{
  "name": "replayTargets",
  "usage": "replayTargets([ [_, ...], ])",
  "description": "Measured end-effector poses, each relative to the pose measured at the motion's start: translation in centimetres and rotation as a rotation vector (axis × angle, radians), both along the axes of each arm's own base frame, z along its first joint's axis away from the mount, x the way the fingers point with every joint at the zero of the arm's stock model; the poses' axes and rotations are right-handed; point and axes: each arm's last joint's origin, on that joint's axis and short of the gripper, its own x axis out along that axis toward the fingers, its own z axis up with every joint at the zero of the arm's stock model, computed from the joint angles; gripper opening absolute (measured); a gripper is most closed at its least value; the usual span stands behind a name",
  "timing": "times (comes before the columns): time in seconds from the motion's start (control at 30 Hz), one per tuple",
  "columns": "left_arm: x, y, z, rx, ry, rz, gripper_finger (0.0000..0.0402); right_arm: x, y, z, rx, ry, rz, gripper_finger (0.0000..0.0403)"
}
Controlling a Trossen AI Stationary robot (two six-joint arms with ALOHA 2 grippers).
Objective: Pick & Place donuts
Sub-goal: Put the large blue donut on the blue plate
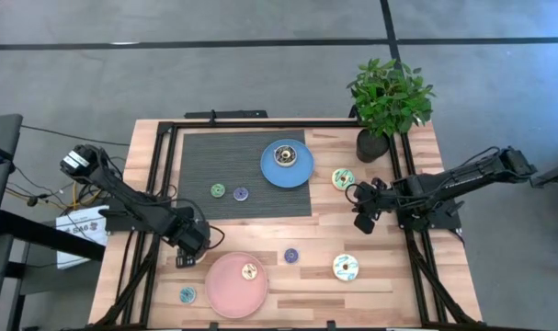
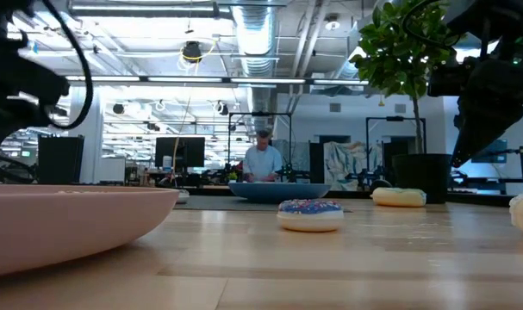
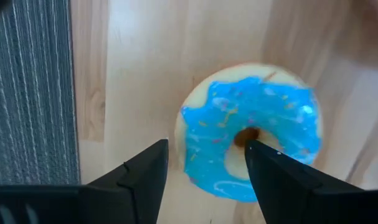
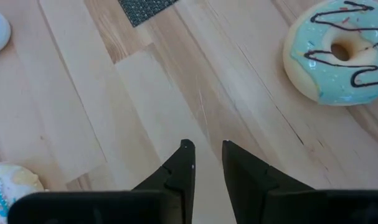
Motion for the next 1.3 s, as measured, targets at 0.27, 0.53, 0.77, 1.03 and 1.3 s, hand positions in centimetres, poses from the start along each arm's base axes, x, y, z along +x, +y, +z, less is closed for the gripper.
replayTargets([
  [0.27,-0.2,0.1,-0.8,-0.004,-0.014,0.002,0.0206,0.0,0.0,0.0,-0.002,0.000,-0.001,0.0070],
  [0.53,-0.3,0.3,-1.7,-0.008,-0.047,0.005,0.0206,0.0,0.0,0.0,-0.002,0.000,-0.001,0.0070],
  [0.77,-0.3,0.3,-1.7,-0.011,-0.040,-0.015,0.0204,0.0,-0.1,0.0,-0.022,-0.003,-0.010,0.0070],
  [1.03,-0.3,0.3,-1.7,-0.012,-0.039,-0.014,0.0163,0.0,-0.1,0.0,-0.033,-0.004,-0.007,0.0070],
  [1.3,-0.1,0.4,-1.5,-0.022,-0.039,0.087,0.0149,0.0,-0.1,0.0,-0.046,-0.006,-0.012,0.0070],
])
